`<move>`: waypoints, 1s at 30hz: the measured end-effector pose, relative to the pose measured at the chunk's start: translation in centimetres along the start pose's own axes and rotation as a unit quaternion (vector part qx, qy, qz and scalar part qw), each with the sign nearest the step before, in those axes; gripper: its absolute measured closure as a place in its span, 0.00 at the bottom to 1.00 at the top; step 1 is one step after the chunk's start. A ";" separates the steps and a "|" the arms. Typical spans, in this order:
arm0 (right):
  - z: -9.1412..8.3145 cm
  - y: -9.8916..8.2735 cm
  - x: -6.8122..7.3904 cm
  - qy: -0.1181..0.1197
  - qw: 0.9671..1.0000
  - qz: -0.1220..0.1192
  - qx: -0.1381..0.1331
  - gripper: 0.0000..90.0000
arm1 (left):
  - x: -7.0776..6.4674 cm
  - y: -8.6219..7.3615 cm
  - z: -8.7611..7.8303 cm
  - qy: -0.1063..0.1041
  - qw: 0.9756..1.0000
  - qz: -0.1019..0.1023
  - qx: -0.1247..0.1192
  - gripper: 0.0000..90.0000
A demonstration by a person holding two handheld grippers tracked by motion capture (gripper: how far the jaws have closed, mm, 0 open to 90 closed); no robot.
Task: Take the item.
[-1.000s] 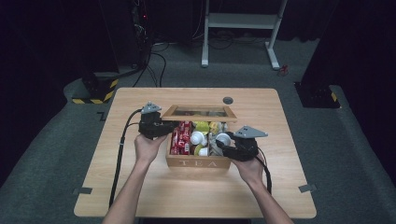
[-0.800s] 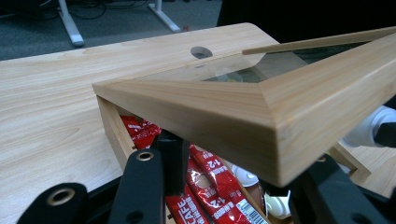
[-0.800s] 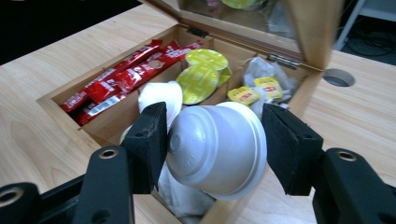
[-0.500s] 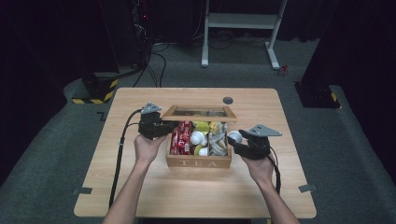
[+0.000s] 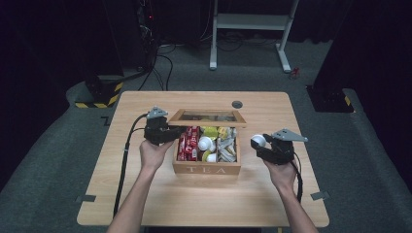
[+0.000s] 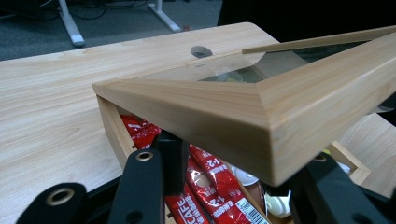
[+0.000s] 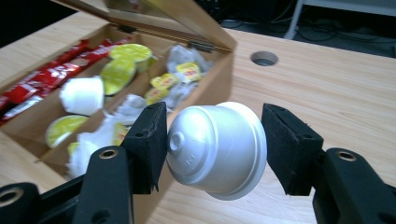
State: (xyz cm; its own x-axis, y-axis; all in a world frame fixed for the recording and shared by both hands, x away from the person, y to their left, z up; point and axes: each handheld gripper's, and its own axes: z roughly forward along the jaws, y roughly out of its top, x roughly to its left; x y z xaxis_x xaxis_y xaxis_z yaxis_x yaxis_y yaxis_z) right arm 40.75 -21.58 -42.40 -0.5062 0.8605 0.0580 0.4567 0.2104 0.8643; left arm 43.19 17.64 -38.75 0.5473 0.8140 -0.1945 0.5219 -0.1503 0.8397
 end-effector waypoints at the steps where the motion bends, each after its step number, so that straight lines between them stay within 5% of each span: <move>1: -0.1 -0.1 -0.3 -0.004 1.000 0.001 0.001 0.48 | 0.0 0.0 0.0 0.001 1.000 0.000 0.000 0.66; 15: -0.1 -1.5 -3.7 -0.041 0.999 0.025 0.013 0.48 | -0.1 0.0 -0.1 0.003 1.000 0.005 0.000 0.67; 30: 3.0 -4.2 -4.9 -0.043 0.996 0.047 0.056 0.48 | -0.2 -0.1 -0.4 0.004 1.000 0.009 -0.001 0.67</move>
State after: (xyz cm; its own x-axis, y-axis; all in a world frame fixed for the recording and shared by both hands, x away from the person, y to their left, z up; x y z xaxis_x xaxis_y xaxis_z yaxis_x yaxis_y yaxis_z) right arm 43.54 -25.26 -47.82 -0.3954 0.9142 0.0885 0.5800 0.1738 0.7959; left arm 42.75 17.69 -38.56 0.5510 0.8158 -0.1756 0.5115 -0.1639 0.8435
